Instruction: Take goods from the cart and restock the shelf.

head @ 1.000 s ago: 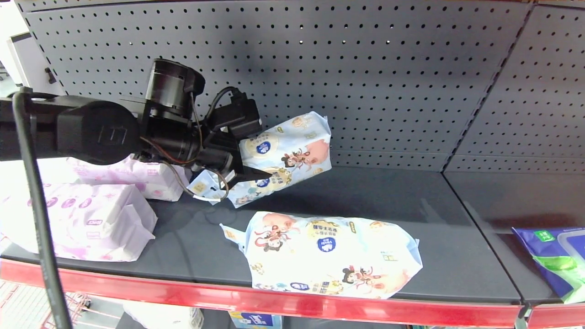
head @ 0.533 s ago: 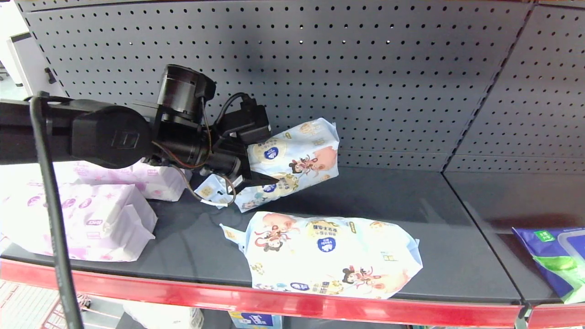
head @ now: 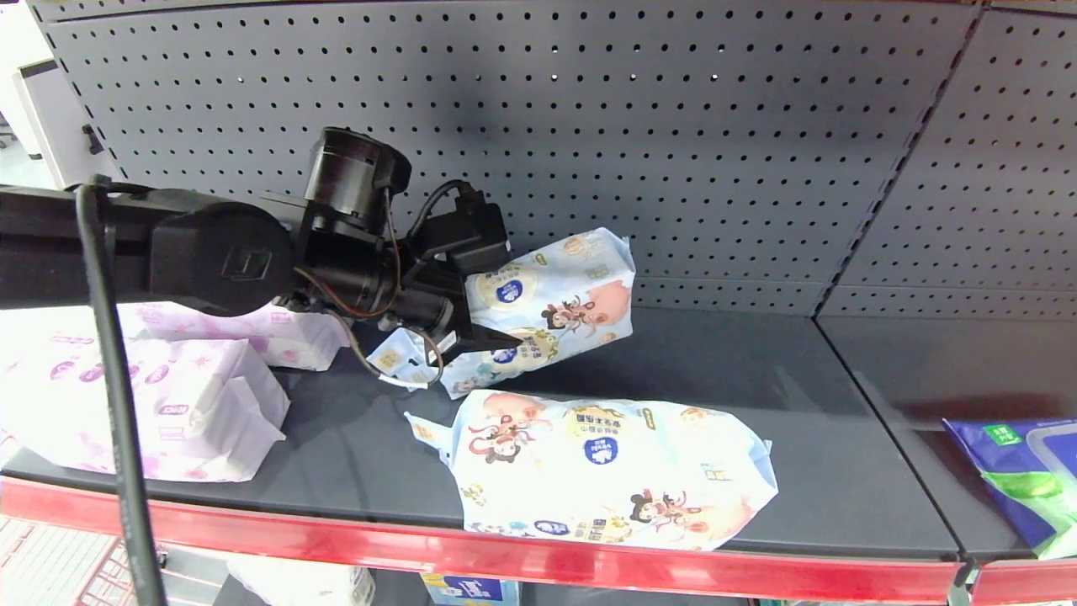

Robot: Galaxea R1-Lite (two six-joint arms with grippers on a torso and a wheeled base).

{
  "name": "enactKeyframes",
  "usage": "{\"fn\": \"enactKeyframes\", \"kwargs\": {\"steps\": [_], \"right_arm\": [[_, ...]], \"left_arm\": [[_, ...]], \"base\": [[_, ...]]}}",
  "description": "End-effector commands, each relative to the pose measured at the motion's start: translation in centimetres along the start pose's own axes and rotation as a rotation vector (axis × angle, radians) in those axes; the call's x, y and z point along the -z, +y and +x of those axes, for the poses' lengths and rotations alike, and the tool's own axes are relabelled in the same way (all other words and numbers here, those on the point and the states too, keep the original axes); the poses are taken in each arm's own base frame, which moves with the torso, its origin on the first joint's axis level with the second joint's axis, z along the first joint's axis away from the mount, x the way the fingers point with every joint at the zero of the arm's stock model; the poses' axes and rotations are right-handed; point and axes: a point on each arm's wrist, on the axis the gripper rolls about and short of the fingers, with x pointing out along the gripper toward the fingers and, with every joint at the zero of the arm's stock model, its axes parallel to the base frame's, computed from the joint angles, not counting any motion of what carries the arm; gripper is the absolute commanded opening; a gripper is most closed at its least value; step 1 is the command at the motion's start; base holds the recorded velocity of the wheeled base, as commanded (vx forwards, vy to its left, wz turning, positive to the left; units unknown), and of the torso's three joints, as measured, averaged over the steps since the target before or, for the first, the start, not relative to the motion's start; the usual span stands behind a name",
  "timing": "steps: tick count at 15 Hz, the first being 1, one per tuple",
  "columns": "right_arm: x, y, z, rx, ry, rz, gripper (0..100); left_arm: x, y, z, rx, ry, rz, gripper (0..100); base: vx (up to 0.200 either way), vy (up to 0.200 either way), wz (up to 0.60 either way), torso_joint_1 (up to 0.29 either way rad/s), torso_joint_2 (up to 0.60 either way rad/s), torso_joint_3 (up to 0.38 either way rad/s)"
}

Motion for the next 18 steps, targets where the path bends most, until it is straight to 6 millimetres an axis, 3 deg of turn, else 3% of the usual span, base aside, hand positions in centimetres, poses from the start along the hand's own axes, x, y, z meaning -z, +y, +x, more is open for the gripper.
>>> {"fn": "enactKeyframes", "kwargs": {"steps": [1, 5, 6, 13, 18], "right_arm": [[0.0, 0.0, 0.0, -0.001, 0.002, -0.001, 100], [0.0, 0.0, 0.0, -0.001, 0.002, -0.001, 100], [0.0, 0.0, 0.0, -0.001, 0.002, -0.001, 100], [0.0, 0.0, 0.0, -0.001, 0.002, -0.001, 100], [0.0, 0.0, 0.0, -0.001, 0.002, -0.001, 100]], "left_arm": [[-0.1, -0.2, 0.2, 0.008, -0.001, 0.003, 0], [0.0, -0.4, 0.8, 0.021, 0.001, 0.002, 0], [0.1, -0.4, 1.0, 0.025, 0.004, 0.001, 100], [0.3, -0.3, 1.0, 0.024, 0.01, -0.007, 100], [1.7, 1.1, -0.8, -0.044, 0.04, -0.037, 100]], "base": [[0.0, 0.0, 0.0, 0.0, 0.0, 0.0], [0.0, 0.0, 0.0, 0.0, 0.0, 0.0], [0.0, 0.0, 0.0, 0.0, 0.0, 0.0], [0.0, 0.0, 0.0, 0.0, 0.0, 0.0], [0.0, 0.0, 0.0, 0.0, 0.0, 0.0]]}}
